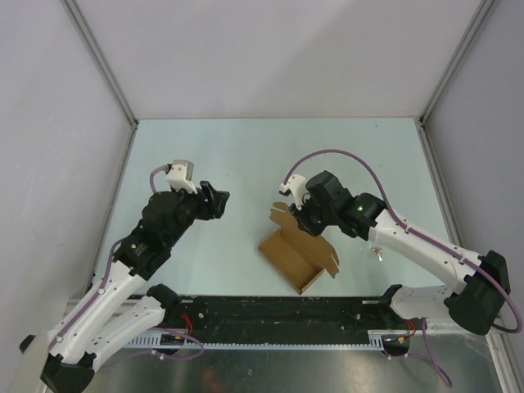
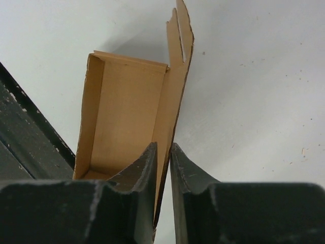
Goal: Fold the paper box
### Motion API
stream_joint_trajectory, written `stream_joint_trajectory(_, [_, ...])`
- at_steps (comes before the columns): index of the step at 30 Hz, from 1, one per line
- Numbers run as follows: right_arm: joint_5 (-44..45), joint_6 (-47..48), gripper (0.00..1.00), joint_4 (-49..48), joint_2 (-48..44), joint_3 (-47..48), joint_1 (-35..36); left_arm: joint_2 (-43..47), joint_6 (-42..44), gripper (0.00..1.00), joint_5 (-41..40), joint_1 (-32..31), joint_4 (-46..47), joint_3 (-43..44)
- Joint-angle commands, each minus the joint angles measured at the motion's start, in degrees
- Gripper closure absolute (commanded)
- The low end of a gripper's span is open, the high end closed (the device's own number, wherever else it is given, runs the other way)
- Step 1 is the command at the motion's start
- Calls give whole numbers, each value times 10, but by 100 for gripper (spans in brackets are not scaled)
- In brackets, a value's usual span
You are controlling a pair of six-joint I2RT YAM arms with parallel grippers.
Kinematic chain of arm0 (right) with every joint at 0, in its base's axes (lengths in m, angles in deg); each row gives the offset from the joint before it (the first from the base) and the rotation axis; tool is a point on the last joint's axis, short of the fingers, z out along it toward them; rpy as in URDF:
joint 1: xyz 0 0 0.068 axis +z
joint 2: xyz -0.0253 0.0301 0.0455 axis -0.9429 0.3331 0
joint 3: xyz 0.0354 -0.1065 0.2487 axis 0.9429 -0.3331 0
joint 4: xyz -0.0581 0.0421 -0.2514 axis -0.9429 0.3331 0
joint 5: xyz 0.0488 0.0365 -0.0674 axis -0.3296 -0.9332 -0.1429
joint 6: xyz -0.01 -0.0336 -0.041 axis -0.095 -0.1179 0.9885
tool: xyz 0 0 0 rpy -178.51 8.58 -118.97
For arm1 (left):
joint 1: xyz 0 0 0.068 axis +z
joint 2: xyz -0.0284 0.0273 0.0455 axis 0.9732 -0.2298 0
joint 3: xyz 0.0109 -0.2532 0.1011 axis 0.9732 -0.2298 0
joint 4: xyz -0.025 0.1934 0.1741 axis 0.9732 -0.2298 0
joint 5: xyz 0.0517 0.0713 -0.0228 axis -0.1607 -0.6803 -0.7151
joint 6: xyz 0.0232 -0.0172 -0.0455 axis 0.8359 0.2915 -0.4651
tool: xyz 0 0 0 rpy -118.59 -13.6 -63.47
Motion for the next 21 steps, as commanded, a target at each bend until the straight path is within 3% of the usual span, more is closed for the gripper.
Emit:
stream_joint_trajectory(1, [0,49,82,-11,-13,28,5,9,5,33,11,3,4,4])
stream_joint_trajectory(7, [-57,184,92,-21,-16,35,2,10,6,33,13,3,4,7])
stream_joint_trajectory(13, [-104,298,86,-52,-3,49,-7,20,9,33,8,3,-4,7])
stream_joint_trajectory(21, [-153,344,84,-61,32,70,-13,32,14,33,-2,2,-15,6])
